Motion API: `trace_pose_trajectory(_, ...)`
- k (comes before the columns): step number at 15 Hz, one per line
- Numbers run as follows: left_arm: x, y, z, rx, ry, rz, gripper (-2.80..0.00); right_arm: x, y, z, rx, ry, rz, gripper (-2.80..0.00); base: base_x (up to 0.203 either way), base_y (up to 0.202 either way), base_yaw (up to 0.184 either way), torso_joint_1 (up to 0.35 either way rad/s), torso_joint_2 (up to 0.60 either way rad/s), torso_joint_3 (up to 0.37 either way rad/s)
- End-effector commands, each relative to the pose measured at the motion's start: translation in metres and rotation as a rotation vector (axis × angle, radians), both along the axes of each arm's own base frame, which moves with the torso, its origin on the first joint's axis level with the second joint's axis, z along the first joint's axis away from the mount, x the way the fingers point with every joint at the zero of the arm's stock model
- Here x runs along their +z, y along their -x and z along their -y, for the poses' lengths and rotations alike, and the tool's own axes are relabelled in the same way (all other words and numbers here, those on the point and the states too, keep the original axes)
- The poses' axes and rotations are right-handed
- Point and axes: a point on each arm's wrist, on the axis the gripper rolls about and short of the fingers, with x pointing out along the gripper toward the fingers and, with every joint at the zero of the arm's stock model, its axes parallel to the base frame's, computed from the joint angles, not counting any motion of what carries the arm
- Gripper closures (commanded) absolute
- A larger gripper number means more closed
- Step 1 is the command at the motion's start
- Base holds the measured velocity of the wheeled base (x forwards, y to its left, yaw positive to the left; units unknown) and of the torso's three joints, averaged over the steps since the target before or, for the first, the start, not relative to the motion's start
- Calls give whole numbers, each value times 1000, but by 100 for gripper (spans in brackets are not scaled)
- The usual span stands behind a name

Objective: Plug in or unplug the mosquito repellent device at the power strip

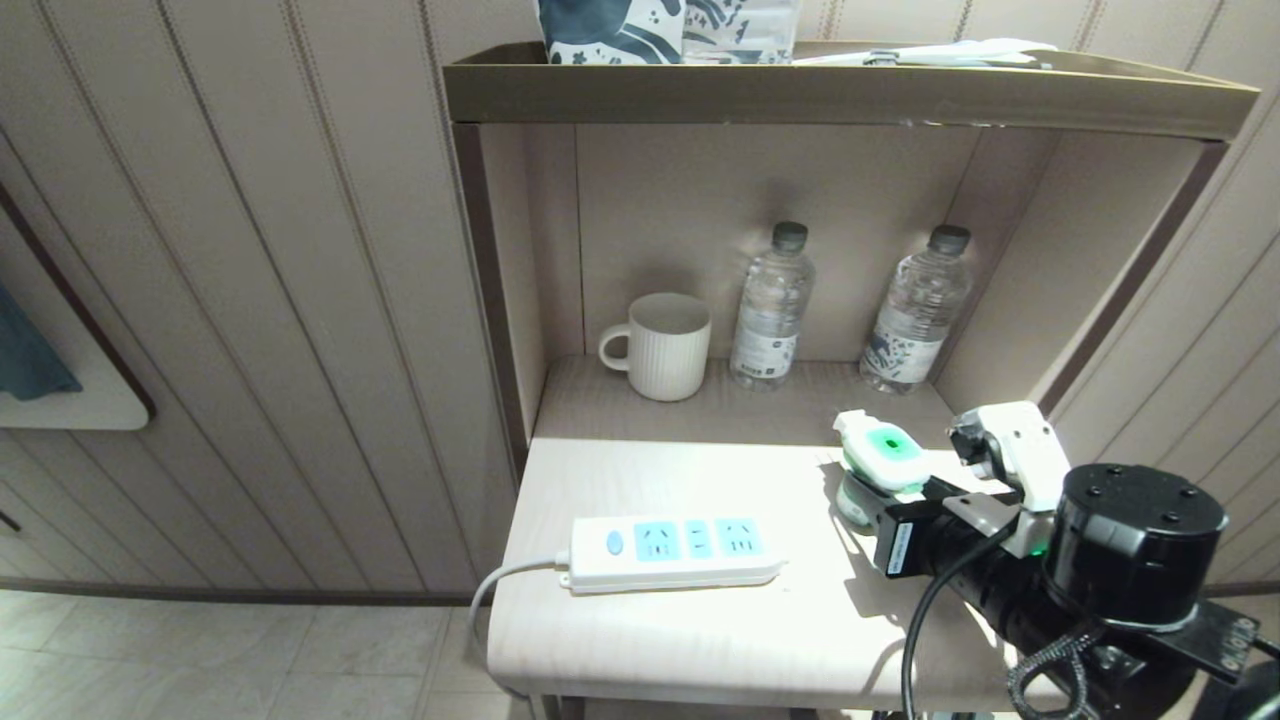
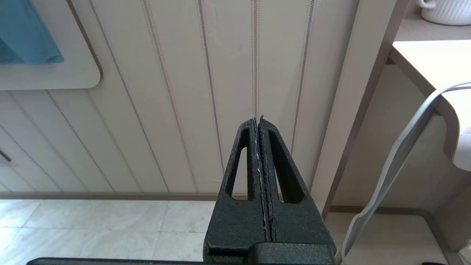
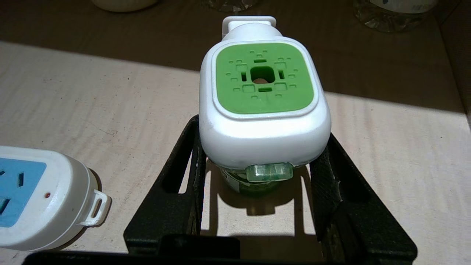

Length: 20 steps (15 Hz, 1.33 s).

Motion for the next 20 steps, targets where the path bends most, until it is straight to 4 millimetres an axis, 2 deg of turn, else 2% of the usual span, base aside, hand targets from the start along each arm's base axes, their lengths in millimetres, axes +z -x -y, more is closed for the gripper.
trace_pose_trajectory(1,0,0,0,0,0,1,0,18,6,3,-4,-36,71,0,0,0,0,0,0,0)
trace_pose_trajectory(4,0,0,0,0,0,1,0,49,18,9,-25,-52,130,0,0,0,0,0,0,0)
trace_pose_trajectory(9,0,0,0,0,0,1,0,78,29,12,-82,89,-58,0,0,0,0,0,0,0)
trace_pose_trajectory(11,0,0,0,0,0,0,0,104,36,6,-45,128,-124,0,0,0,0,0,0,0)
trace_pose_trajectory(16,0,0,0,0,-1,1,0,190,44,-8,61,101,-340,0,0,0,0,0,0,0)
trace_pose_trajectory(18,0,0,0,0,0,1,0,210,40,-19,132,111,-456,0,0,0,0,0,0,0)
trace_pose_trajectory(20,0,0,0,0,0,1,0,219,33,-33,173,144,-559,0,0,0,0,0,0,0)
